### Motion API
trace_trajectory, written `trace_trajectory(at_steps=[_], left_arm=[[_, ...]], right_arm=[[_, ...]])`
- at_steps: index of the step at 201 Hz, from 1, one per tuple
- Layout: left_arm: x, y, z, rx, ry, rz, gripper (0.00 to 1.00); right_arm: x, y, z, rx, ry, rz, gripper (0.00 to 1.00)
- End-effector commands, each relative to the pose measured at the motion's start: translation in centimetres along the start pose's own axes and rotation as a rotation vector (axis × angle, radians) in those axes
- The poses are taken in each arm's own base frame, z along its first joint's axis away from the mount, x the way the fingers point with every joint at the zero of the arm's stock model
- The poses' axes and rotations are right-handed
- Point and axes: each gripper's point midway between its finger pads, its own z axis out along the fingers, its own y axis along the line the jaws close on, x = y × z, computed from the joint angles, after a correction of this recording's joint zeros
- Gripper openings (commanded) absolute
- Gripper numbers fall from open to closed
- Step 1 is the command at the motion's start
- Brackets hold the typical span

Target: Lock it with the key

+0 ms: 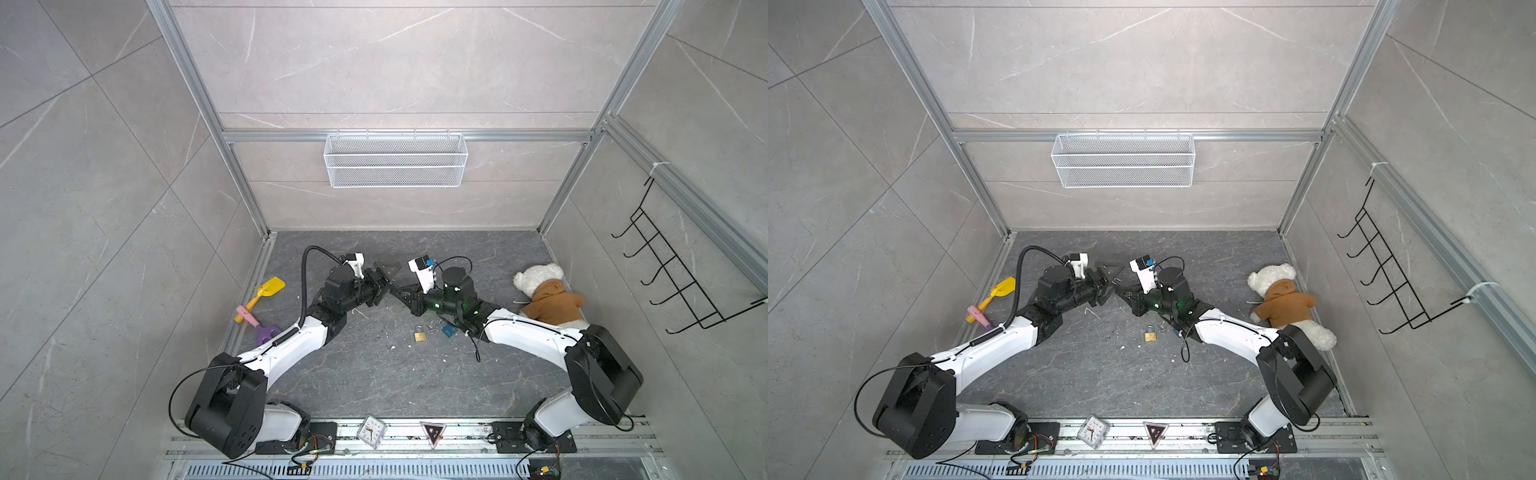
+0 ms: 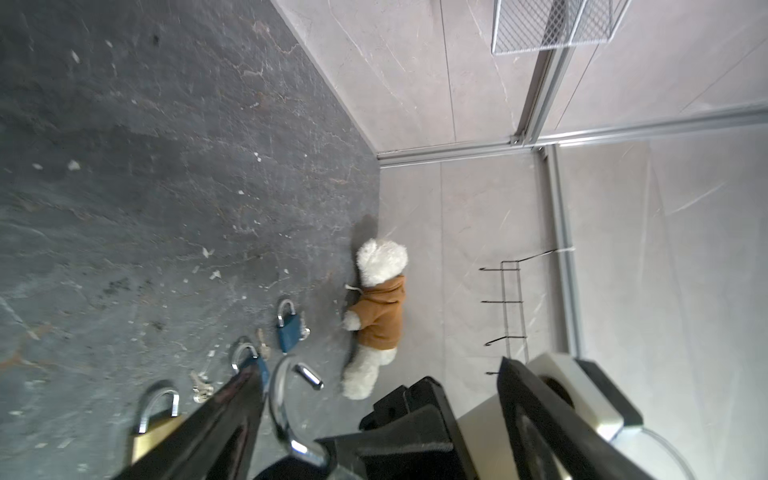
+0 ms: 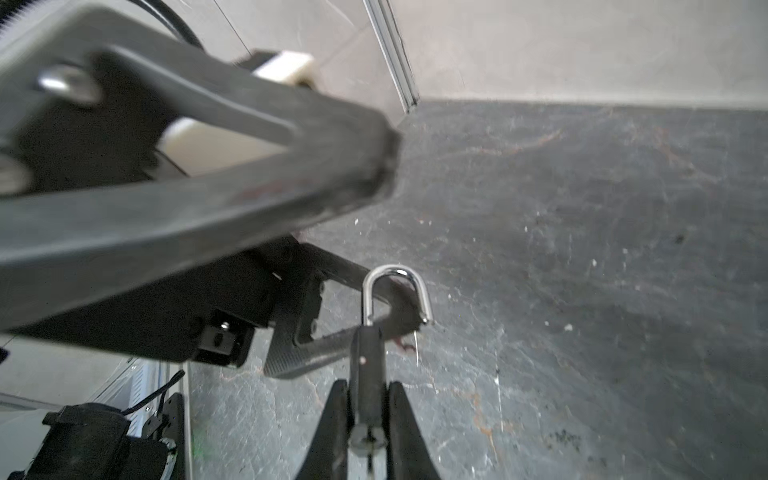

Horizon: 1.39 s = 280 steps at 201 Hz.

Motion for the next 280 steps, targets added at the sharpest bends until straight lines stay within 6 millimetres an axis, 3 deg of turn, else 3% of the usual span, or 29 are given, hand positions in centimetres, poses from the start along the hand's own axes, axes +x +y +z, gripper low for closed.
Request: trace_trajectory(at_steps=[1, 56, 106, 177, 280], left_arm=[[-0.2, -1.0, -2.0, -0.011, -0.028, 0.330, 0.99], [1.4, -2.7, -2.6, 0.050, 0.071, 0.683, 0.98], [4.3, -4.6, -2.4, 0.257, 0.196, 0.774, 0.91], [6.9, -6.9, -3.2, 0.509, 0.298, 0.756, 0.80], [7.7, -7.0, -3.6, 0.532, 0.341, 0.728, 0.65]], right_arm=[[0.0, 1.1, -1.8, -0.002, 0.114, 0.106, 0.00], [1.6, 3.3, -6.8, -0.166, 0.253, 0.319, 0.00], [1.8, 4.0, -9.8, -0.299, 0.234, 0.431, 0.00], [0.8, 5.2, -10.3, -0.406, 0.224, 0.458, 0.00], [-1.0, 5.2, -10.2, -0.417, 0.186, 0.457, 0.00]])
